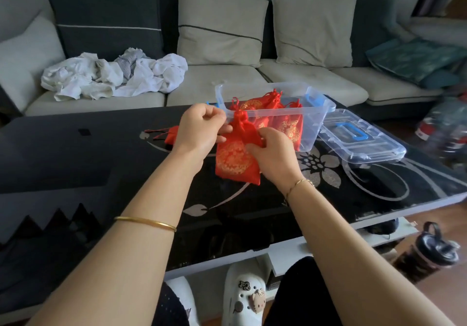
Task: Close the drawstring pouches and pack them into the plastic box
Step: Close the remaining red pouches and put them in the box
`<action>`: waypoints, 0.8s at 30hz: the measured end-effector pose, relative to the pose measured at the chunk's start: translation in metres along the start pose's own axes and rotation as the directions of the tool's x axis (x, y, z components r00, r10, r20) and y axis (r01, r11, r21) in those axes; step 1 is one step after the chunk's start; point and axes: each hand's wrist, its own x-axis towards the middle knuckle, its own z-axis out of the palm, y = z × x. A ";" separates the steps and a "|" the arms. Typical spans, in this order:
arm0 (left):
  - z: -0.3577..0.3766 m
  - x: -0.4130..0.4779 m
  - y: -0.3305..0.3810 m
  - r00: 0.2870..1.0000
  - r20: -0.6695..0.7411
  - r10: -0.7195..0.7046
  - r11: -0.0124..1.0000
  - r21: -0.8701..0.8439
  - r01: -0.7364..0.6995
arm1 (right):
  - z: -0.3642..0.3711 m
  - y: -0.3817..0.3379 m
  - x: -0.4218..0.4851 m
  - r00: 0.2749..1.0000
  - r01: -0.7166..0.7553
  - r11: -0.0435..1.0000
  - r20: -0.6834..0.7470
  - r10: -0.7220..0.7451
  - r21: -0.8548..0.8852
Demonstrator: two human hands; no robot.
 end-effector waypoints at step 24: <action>-0.040 0.087 -0.118 0.938 0.004 -0.347 0.456 0.875 0.165 | 0.005 -0.032 0.149 0.980 0.063 0.955 -0.161 -0.114 -0.288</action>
